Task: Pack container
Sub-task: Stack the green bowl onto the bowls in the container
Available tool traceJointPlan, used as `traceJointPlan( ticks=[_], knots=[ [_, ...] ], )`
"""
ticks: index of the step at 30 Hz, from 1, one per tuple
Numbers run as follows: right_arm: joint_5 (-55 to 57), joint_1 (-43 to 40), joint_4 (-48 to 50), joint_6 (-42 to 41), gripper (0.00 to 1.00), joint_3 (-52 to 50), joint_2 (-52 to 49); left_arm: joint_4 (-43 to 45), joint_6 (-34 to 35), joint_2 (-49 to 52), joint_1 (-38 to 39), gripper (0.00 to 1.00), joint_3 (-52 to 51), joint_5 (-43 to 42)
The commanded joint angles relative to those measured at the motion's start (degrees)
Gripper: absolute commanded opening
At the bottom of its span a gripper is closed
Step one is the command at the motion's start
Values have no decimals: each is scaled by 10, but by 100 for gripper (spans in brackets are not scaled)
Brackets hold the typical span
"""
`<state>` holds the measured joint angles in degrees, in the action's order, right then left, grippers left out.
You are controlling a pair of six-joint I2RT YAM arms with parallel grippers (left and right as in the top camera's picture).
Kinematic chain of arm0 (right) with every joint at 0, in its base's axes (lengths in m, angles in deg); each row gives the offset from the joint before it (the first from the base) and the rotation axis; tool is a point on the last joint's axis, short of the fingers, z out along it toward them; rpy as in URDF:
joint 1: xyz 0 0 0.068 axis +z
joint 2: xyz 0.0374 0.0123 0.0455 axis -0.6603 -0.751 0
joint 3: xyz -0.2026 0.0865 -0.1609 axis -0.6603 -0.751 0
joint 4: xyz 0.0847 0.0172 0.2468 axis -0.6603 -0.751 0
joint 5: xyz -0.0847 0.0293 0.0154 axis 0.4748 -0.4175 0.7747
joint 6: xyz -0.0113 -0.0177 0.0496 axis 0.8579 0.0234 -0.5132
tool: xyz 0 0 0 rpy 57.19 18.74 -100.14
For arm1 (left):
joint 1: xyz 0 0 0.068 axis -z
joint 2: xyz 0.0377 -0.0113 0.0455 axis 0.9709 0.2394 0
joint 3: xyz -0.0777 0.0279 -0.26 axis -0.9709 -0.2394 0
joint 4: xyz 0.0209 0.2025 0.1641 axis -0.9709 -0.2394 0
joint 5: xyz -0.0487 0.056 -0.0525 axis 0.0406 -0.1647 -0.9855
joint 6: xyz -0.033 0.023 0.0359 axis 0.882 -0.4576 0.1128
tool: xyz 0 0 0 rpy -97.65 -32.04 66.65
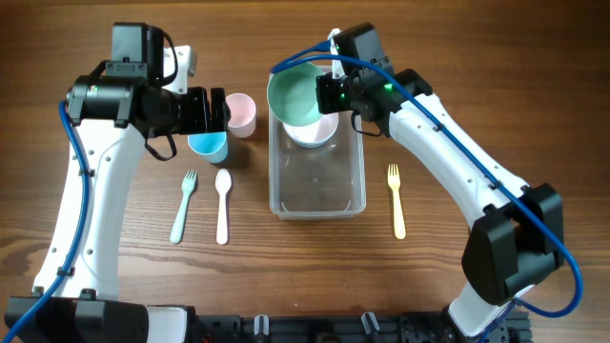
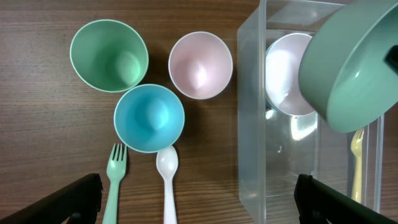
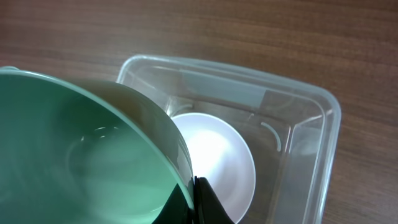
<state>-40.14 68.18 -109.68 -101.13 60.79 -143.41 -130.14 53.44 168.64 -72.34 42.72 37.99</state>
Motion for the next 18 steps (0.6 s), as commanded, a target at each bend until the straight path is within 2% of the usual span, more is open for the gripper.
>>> traceJointPlan(
  ticks=[1,11,12,13,16,18],
  knots=[
    [14,-8,-8,11,5,16,-28,0,-11,1,2,100,9,-1],
    [18,-21,-18,12,6,16,-93,0,-11,1,2,100,9,-1],
    [18,-21,-18,12,20,16,-93,0,-11,1,2,100,9,-1],
    [18,-21,-20,12,40,19,-93,0,-11,1,2,100,9,-1],
    [18,-21,-63,18,54,68,-89,0,-11,1,2,100,9,-1],
    [18,-22,-111,27,59,132,-77,0,-11,1,2,100,9,-1]
  ],
)
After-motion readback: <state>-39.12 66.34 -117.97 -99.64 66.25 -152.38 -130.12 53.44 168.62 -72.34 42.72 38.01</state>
